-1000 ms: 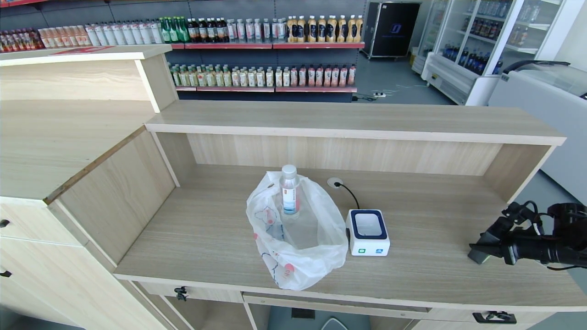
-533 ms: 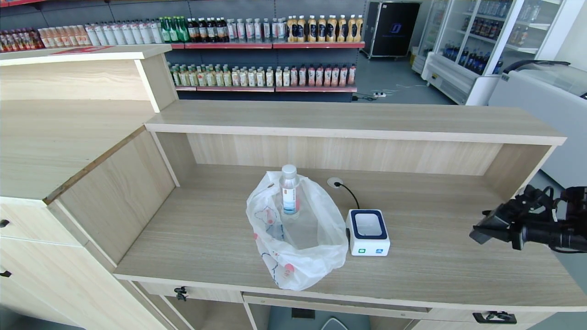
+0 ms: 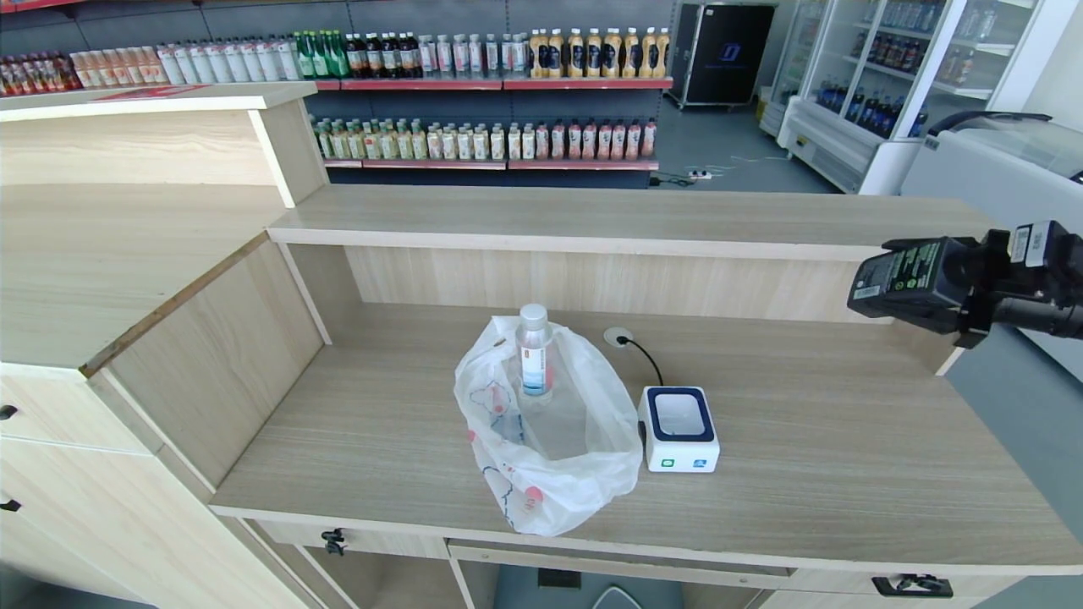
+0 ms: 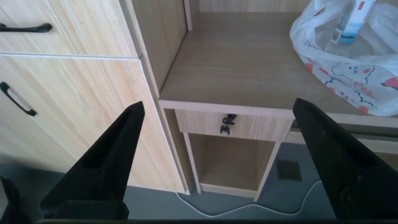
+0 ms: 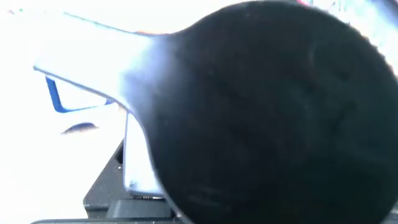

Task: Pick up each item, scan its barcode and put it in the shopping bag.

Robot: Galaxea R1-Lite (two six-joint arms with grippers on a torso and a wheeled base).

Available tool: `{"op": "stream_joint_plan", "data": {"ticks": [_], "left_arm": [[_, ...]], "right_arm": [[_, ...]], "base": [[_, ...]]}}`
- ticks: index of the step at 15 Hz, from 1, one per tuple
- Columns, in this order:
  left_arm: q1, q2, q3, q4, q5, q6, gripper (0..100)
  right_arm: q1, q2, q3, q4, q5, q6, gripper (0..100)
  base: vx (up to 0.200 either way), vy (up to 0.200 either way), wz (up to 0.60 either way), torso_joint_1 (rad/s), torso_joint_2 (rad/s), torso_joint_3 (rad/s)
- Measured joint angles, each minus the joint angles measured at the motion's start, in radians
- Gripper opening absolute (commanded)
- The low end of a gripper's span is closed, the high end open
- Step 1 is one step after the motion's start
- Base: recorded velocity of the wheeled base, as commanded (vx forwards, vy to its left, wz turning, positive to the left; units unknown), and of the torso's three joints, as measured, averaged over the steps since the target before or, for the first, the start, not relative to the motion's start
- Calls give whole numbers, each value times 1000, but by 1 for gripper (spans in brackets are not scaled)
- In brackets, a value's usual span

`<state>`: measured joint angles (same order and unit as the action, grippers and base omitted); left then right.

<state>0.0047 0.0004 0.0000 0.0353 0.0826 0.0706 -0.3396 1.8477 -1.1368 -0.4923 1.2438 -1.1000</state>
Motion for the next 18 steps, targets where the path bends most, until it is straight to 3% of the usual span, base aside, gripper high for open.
{"op": "stream_joint_plan", "data": {"ticks": [7, 16, 18], "left_arm": [[0, 0, 0, 0, 0, 0, 100], [0, 0, 0, 0, 0, 0, 100], [0, 0, 0, 0, 0, 0, 100]], "right_arm": [[416, -150, 10, -229, 16, -76, 0], [854, -186, -25, -273, -117, -69, 0], [905, -172, -42, -273, -162, -67, 0]], "base": [[0, 0, 0, 0, 0, 0], [0, 0, 0, 0, 0, 0], [0, 0, 0, 0, 0, 0]]}}
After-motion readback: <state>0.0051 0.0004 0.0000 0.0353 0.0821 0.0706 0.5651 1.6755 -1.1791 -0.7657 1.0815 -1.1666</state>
